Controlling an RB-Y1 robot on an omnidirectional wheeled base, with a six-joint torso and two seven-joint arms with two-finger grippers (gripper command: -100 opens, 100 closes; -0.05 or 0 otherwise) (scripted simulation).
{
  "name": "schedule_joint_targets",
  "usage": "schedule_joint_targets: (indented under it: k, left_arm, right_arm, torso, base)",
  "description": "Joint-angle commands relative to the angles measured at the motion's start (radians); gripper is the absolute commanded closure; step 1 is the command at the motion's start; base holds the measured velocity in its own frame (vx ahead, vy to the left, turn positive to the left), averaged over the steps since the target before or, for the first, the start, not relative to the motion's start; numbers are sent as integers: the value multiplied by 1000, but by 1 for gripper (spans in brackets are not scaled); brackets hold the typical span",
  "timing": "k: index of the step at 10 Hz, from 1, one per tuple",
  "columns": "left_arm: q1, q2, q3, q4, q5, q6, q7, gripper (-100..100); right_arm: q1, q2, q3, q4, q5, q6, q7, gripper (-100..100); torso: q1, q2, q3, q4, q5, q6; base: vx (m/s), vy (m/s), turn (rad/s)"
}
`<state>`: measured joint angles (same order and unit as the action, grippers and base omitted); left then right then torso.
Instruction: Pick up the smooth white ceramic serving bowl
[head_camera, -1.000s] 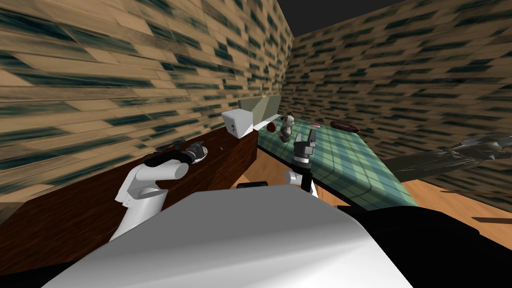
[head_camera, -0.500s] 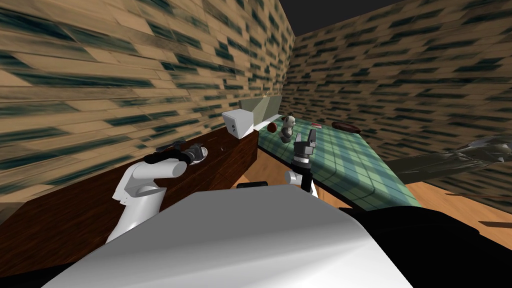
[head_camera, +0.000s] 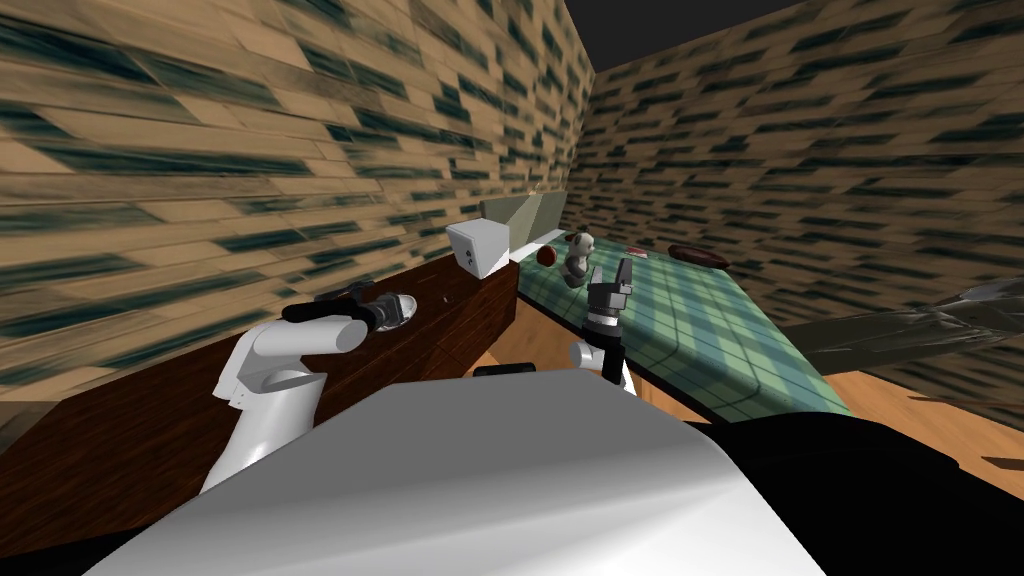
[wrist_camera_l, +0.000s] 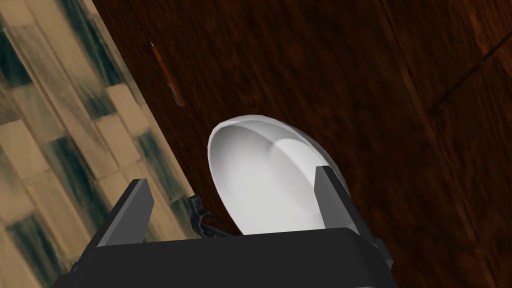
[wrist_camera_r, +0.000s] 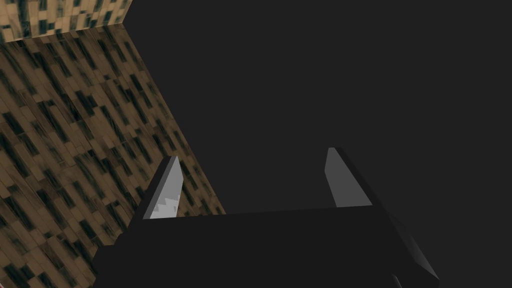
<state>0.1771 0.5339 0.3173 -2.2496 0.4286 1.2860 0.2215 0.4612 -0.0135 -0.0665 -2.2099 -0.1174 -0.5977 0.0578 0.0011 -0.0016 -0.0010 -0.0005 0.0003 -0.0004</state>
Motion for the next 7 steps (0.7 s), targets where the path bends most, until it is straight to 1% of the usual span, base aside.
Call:
schedule_joint_targets:
  k: [1,2,3,4,5,6,7]
  left_arm:
    - [-4,2,1,3,2,33,3,-100]
    - [-14,9,16,11,22,70,20,-100]
    - [-14,9,16,11,22,96,20,-100]
    - [-23,16,29,19,41,125,37,-100]
    - [-23,16,29,19,41,152,37,-100]
    - [-23,16,29,19,41,167,37,-100]
    - [-31,22,42,26,59,208,52,-100]
  right_arm:
    - [0,0,0,0,0,0,0,0]
    - [0,0,0,0,0,0,0,0]
    - [0,0,0,0,0,0,0,0]
    - [0,0,0,0,0,0,0,0]
    - [0,0,0,0,0,0,0,0]
    - [0,0,0,0,0,0,0,0]
    - [0,0,0,0,0,0,0,0]
  torso:
    - [0,0,0,0,0,0]
    - [0,1,0,0,0,0]
    - [0,0,0,0,0,0]
    - [0,0,0,0,0,0]
    - [0,-1,0,0,0,0]
    - [0,-1,0,0,0,0]
    - [0,1,0,0,0,0]
  base:
    - [16,3,-1]
    - [32,12,52]
    - [34,10,32]
    - [44,9,54]
    - [39,9,29]
    - [16,7,-8]
    - [28,15,45]
